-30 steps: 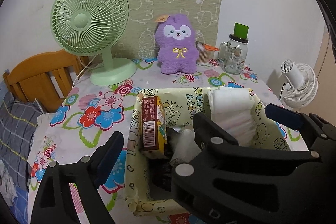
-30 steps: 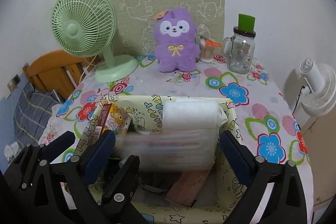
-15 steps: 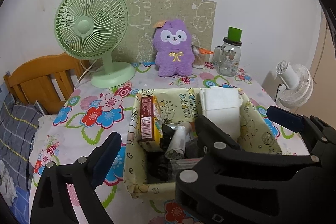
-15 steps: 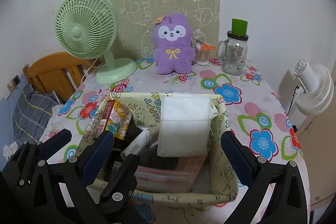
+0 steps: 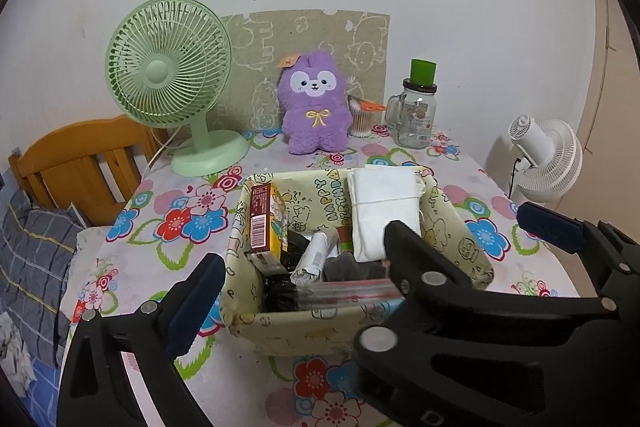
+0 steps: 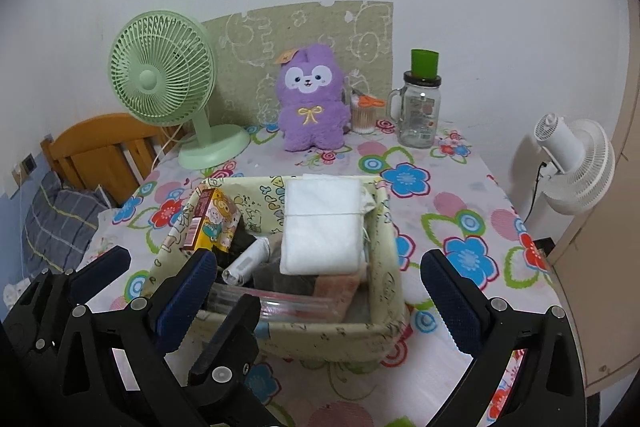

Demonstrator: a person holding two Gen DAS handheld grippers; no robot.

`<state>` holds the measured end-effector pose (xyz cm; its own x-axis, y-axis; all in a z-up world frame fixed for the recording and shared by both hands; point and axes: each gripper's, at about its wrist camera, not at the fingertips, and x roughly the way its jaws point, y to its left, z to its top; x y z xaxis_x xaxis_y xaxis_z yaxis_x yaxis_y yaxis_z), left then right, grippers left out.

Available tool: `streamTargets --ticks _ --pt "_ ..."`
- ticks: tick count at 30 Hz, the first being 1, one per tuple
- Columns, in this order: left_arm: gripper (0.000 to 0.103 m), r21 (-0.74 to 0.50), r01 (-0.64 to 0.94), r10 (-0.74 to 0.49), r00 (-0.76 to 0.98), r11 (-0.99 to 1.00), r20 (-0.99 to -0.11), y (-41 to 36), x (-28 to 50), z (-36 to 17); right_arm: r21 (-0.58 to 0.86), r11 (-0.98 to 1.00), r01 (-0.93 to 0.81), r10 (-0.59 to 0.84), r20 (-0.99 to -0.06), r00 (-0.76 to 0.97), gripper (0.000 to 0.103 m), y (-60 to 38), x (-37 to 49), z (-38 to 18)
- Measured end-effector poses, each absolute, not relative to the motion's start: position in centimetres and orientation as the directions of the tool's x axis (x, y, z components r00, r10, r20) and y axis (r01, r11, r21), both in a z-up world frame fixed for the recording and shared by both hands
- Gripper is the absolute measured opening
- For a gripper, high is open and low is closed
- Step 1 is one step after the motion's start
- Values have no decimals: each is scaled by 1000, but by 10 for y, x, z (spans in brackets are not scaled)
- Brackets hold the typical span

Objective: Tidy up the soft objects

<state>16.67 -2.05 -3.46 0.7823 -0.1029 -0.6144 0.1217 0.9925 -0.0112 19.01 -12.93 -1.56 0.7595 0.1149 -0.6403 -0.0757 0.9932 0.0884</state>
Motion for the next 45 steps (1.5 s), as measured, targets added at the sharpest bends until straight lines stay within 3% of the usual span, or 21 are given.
streamTargets --ticks 45 --pt "103 27 87 -64 882 996 -468 -7 11 22 57 997 45 -13 -465 885 103 -198 6 44"
